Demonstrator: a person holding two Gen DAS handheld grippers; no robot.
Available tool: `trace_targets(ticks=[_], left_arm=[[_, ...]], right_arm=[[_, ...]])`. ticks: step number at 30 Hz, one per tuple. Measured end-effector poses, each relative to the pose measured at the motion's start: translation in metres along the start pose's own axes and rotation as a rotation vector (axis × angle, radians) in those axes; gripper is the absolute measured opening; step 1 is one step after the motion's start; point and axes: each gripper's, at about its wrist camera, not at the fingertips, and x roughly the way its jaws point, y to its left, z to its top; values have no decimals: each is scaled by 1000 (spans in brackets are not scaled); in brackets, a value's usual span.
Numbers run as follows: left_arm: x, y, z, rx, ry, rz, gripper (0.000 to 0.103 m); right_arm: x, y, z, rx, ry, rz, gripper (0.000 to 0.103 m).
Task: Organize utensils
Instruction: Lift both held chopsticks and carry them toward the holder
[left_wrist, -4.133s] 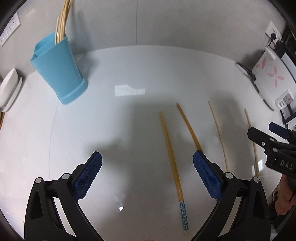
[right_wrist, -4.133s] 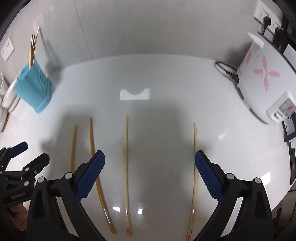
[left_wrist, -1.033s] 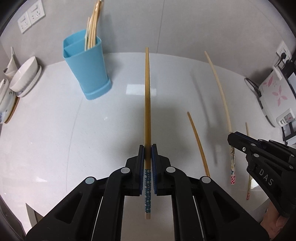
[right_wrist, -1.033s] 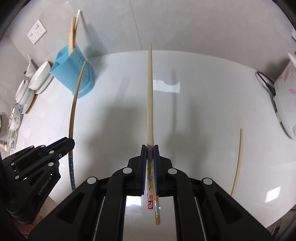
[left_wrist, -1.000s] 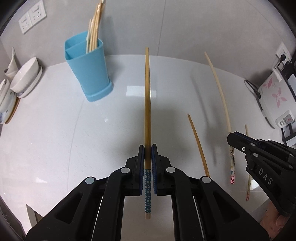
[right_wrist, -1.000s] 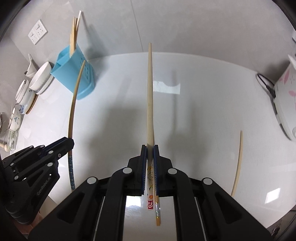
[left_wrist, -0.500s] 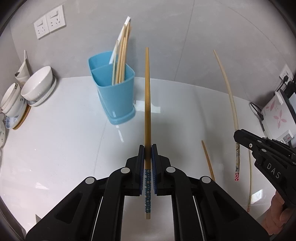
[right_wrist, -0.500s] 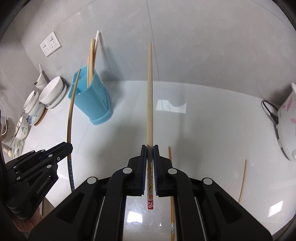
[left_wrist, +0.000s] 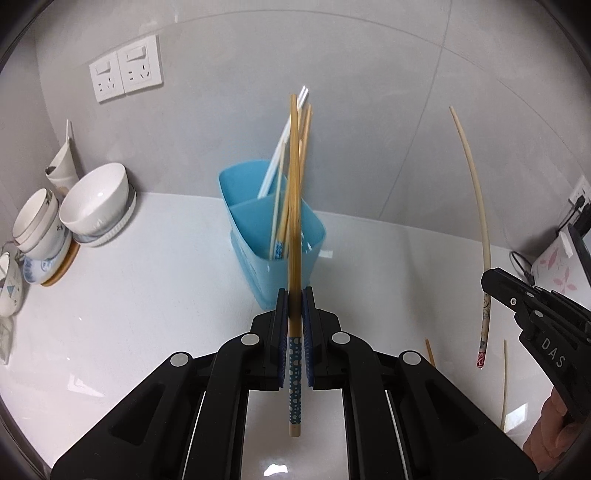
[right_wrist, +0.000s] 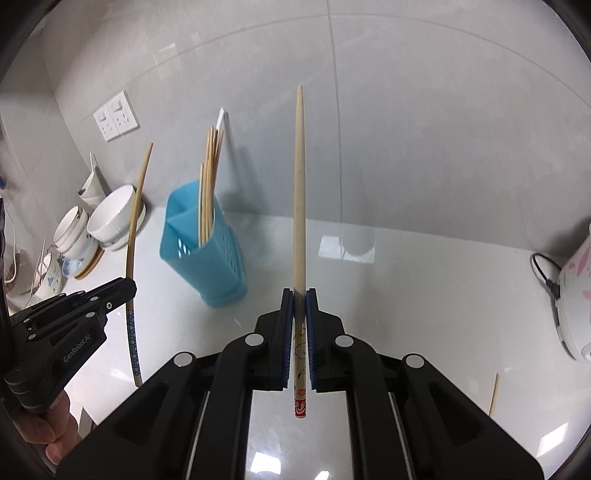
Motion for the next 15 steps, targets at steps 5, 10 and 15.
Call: trace_targets(ticks=[5, 10, 15], left_arm=[[1, 11, 17, -10, -38, -1, 7], [-1, 17, 34, -20, -106, -26, 7], [-5, 22, 49, -21, -187, -55, 7]], right_arm=[[0, 10, 17, -5, -45, 2, 6], [2, 19, 34, -1, -85, 9, 6], [9, 24, 44, 2, -130, 16, 6]])
